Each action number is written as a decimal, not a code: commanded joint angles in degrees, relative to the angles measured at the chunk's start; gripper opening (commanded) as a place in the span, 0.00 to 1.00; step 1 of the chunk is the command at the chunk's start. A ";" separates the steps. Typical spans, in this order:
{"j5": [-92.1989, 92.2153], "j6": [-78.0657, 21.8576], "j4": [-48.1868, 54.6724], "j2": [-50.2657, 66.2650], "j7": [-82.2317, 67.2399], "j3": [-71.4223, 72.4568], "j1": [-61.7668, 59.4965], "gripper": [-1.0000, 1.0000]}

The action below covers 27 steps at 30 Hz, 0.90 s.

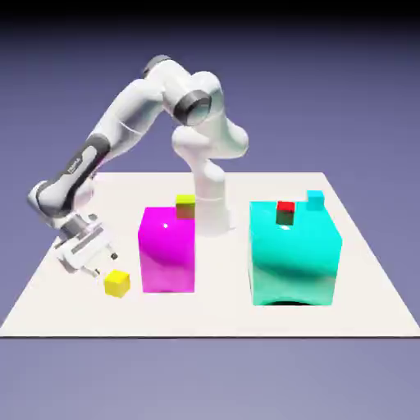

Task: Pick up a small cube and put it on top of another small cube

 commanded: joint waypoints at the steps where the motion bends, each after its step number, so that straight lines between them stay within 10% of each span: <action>1: 1.90 1.12 -0.28 1.39 -0.81 1.48 0.15 0.50; 2: 1.90 1.13 -0.28 1.39 -0.81 1.48 0.15 0.00; 27: -56.76 -25.85 -2.75 -45.21 2.95 23.61 -3.07 0.00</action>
